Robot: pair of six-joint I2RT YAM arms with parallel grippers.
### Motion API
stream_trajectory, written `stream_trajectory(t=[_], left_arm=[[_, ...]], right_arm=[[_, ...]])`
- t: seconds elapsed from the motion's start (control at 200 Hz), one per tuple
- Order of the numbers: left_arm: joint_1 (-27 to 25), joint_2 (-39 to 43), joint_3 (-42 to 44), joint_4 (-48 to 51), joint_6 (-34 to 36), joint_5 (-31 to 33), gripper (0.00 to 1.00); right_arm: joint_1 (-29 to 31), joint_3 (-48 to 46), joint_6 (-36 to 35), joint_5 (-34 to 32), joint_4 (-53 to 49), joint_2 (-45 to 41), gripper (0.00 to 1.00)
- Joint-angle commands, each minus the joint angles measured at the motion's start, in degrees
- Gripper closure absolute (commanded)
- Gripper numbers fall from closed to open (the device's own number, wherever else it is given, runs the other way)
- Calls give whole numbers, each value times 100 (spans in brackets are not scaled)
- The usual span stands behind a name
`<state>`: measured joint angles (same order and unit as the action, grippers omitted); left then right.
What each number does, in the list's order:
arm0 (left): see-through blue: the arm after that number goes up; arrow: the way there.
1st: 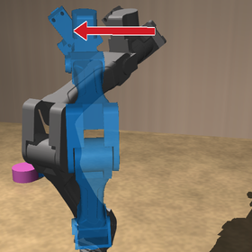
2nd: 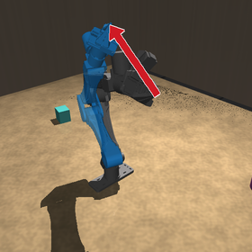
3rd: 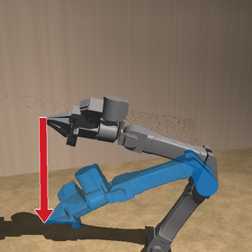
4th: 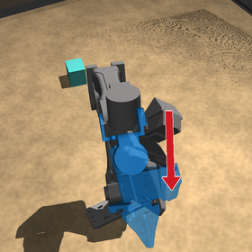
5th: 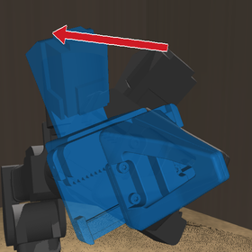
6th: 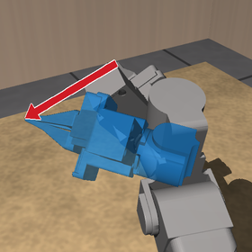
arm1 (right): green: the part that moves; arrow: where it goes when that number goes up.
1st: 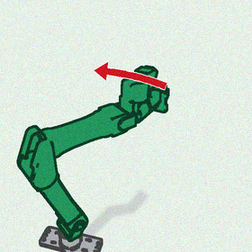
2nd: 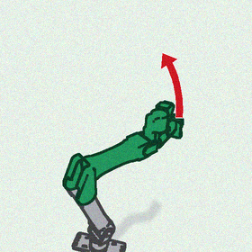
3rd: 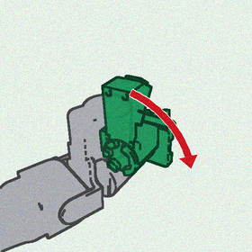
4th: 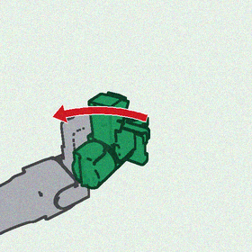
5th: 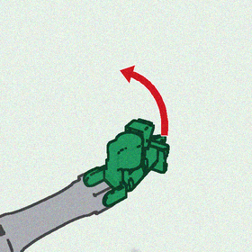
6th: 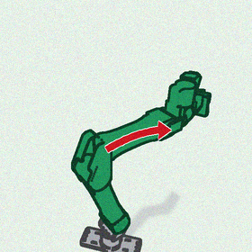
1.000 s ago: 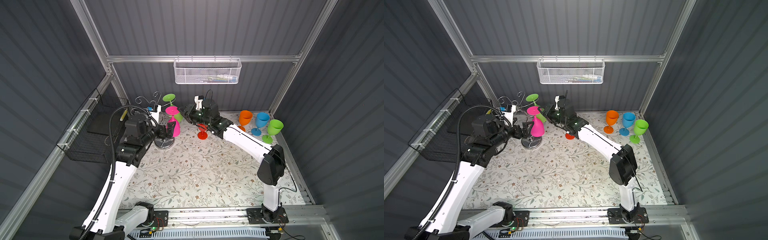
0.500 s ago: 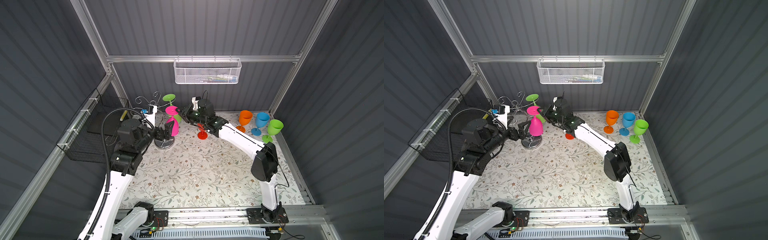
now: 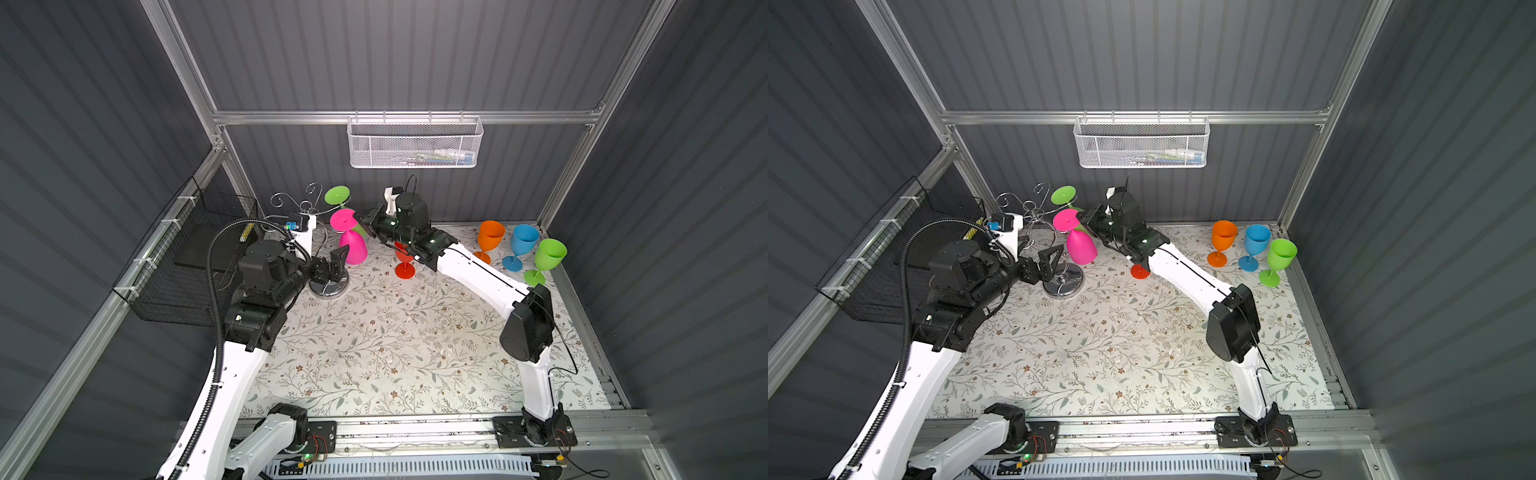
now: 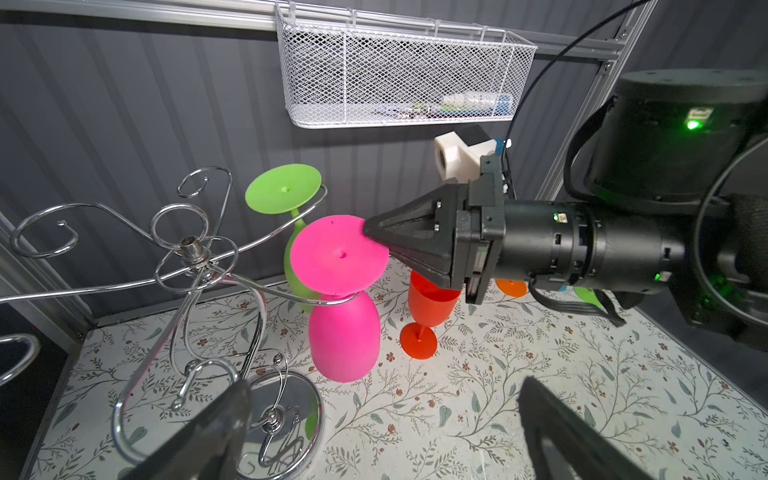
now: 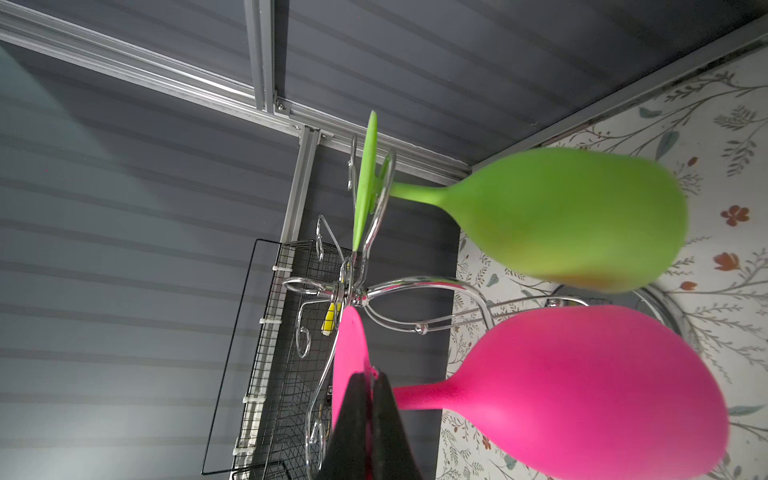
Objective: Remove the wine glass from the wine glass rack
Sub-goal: 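Reach the right gripper to the pink glass foot on the rack and close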
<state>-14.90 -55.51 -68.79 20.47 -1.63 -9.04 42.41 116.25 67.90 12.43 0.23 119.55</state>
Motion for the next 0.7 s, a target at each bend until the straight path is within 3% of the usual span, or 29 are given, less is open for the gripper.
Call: stream_trajectory(t=[0.0, 0.355, 0.695], left_arm=[[22, 135, 50, -113, 112, 45, 0], [22, 180, 94, -180, 101, 274, 0], [22, 295, 155, -271, 49, 440, 0]], right_arm=[[40, -93, -169, -184, 83, -329, 100], [179, -624, -424, -425, 137, -755, 100], [346, -557, -509, -478, 87, -725, 100]])
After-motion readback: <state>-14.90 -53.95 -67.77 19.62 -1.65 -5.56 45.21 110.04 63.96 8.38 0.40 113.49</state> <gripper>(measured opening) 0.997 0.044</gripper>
